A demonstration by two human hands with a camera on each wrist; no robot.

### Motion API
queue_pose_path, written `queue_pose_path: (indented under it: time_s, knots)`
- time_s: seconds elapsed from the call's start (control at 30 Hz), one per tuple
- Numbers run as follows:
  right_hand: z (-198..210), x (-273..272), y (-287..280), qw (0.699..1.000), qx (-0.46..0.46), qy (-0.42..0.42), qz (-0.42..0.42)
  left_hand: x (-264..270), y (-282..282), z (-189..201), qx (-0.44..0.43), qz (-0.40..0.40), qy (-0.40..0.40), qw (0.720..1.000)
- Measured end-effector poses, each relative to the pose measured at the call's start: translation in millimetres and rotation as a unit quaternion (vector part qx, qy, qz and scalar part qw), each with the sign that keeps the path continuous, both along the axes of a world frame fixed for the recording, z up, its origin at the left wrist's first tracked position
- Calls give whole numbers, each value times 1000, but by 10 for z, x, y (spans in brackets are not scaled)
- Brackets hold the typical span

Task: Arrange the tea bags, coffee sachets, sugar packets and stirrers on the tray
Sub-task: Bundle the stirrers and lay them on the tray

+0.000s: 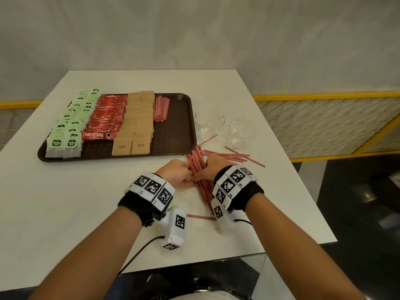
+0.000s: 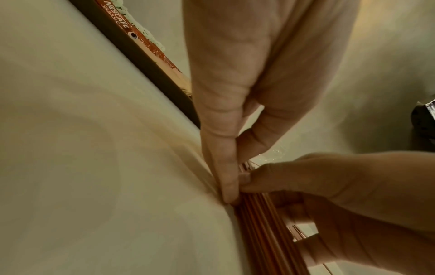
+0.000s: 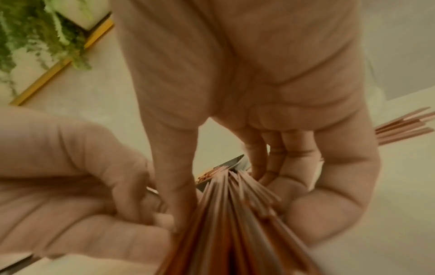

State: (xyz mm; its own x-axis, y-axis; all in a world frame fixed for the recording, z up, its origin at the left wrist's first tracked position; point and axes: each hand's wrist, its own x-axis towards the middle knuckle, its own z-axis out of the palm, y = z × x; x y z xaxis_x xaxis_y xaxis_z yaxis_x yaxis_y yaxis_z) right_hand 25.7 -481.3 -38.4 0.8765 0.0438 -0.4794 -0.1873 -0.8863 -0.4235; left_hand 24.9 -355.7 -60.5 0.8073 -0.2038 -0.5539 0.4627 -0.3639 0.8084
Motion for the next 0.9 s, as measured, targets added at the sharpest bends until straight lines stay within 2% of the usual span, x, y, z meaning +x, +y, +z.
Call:
queue_pose_path:
  time_s: [0.33, 0.43, 0.57, 0.73, 0.9]
  knots:
    - [-97, 33, 43, 1000, -7, -25, 7, -48, -39, 63, -50, 31, 37, 998]
    - [-136, 58, 37, 999, -23, -27, 6, -74, -52, 133, -54, 13, 32, 998]
    - [-120, 51, -82, 1000, 5, -14, -18, -81, -4, 187, -59, 18, 5, 998]
    - [74, -78, -292, 994, 90, -16, -62, -68, 42, 279, -47, 86, -123, 988]
    - [240, -262, -265, 981, 181, -72, -19, -57, -60, 545, -31, 110, -316, 942]
